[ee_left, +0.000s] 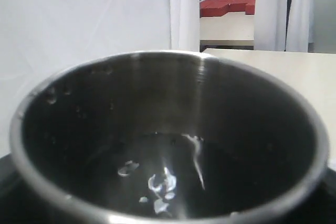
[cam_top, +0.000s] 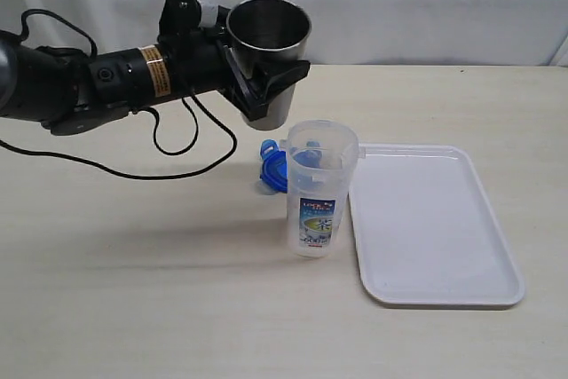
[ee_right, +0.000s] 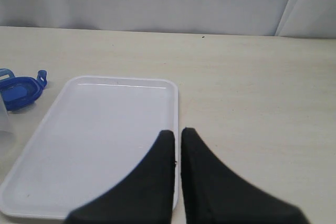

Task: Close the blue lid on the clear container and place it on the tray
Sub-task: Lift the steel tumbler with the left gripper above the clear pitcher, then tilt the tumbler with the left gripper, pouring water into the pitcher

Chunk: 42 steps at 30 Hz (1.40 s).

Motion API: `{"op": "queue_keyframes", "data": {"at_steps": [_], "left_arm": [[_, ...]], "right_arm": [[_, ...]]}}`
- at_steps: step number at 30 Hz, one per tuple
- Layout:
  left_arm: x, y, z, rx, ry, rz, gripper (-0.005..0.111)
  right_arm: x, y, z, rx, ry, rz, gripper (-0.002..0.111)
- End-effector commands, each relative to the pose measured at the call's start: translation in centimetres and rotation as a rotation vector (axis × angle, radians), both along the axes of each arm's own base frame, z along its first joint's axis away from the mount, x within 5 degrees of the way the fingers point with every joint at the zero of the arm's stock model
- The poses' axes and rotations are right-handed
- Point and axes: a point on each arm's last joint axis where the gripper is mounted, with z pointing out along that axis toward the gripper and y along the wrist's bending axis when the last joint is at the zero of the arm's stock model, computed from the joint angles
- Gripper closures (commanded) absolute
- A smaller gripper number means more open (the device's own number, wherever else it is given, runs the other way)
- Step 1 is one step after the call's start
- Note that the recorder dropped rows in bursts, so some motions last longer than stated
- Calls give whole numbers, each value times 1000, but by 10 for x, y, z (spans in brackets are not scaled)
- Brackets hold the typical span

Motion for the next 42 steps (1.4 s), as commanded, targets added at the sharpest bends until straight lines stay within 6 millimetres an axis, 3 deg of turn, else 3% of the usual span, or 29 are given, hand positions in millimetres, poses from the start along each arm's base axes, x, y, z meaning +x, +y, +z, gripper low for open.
{"op": "queue_keyframes", "data": {"at_steps": [1,42], "left_arm": [[-4,-12,20,-55,-73,-58,107],[-11,-17,13,239,-478,-165,107]], "right_arm": [[0,0,0,-1,-8,-3,104],[0,0,0,-1,-8,-3,104]]}}
